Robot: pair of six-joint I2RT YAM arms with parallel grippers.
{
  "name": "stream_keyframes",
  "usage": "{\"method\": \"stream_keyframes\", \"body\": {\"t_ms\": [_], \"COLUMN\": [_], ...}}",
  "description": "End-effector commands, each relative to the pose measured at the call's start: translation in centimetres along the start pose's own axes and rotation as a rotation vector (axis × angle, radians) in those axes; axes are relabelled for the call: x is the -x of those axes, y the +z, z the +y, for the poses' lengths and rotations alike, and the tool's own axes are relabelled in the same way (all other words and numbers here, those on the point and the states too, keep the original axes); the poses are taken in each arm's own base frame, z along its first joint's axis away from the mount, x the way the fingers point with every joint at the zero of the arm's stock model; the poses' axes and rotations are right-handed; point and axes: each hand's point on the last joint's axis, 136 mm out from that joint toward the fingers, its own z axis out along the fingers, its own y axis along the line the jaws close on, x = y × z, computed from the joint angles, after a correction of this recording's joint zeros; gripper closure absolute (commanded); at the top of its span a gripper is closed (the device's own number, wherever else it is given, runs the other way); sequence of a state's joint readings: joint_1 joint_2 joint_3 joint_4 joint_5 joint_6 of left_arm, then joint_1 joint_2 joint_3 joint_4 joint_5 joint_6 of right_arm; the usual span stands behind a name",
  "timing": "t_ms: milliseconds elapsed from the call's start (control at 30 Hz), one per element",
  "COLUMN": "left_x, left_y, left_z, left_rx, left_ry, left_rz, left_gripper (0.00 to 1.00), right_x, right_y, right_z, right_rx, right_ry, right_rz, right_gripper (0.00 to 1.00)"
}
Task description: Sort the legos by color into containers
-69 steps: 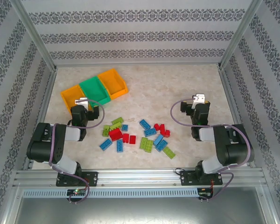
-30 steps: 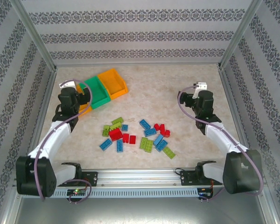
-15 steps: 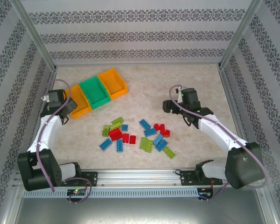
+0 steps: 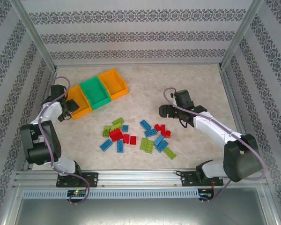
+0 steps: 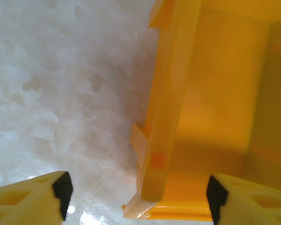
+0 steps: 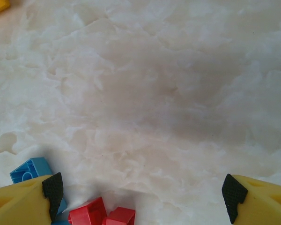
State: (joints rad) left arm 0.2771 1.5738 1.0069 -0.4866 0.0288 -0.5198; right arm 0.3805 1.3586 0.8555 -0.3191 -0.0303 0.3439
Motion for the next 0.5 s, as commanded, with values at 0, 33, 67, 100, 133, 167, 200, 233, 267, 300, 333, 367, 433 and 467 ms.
{"method": "stream_keyframes", "body": {"t_ms": [0, 33, 67, 100, 133, 167, 200, 233, 267, 300, 333, 367, 433, 467], "left_x": [0.7, 0.7, 0.6, 0.6, 0.5, 0.4, 0.4, 0.4, 0.3, 0.2, 0.1, -0.1, -0.5, -0.9], "left_y": [0.4, 0.6, 0.9, 1.1, 1.3, 1.4, 1.4, 1.3, 1.2, 1.1, 1.0, 0.8, 0.5, 0.3], "left_z": [-0.5, -0.6, -0.6, -0.6, -0.6, -0.6, -0.6, -0.8, -1.0, -1.4, -1.9, -2.5, -4.1, -5.0], "left_rx": [-0.016, -0.016, -0.014, -0.014, -0.018, -0.020, -0.024, -0.034, -0.048, -0.065, -0.084, -0.100, -0.129, -0.144], "left_ry": [0.011, 0.012, 0.014, 0.014, 0.018, 0.021, 0.024, 0.027, 0.030, 0.037, 0.050, 0.067, 0.119, 0.151], "left_rz": [0.008, 0.013, 0.017, 0.021, 0.023, 0.023, 0.020, 0.015, 0.012, 0.006, 0.004, 0.001, -0.006, -0.007], "left_gripper": [0.35, 0.37, 0.41, 0.47, 0.54, 0.62, 0.69, 0.73, 0.76, 0.79, 0.82, 0.86, 0.90, 0.92], "right_x": [0.1, 0.0, 0.0, -0.1, -0.2, -0.3, -0.4, -0.5, -0.5, -0.6, -0.6, -0.7, -0.9, -1.1], "right_y": [-0.1, -0.1, -0.1, -0.1, -0.1, -0.1, -0.1, -0.1, -0.2, -0.3, -0.3, -0.4, -0.5, -0.5], "right_z": [0.1, 0.0, -0.1, -0.2, -0.3, -0.4, -0.4, -0.4, -0.5, -0.5, -0.6, -0.7, -0.8, -0.9], "right_rx": [-0.025, -0.029, -0.035, -0.038, -0.043, -0.045, -0.046, -0.047, -0.049, -0.050, -0.052, -0.053, -0.057, -0.061], "right_ry": [0.006, 0.006, 0.007, 0.008, 0.007, 0.008, 0.009, 0.009, 0.009, 0.009, 0.008, 0.006, 0.002, 0.002], "right_rz": [0.007, 0.011, 0.013, 0.015, 0.016, 0.018, 0.017, 0.017, 0.016, 0.016, 0.016, 0.017, 0.021, 0.026], "right_gripper": [0.09, 0.09, 0.09, 0.09, 0.08, 0.08, 0.08, 0.08, 0.07, 0.07, 0.07, 0.07, 0.07, 0.07]}}
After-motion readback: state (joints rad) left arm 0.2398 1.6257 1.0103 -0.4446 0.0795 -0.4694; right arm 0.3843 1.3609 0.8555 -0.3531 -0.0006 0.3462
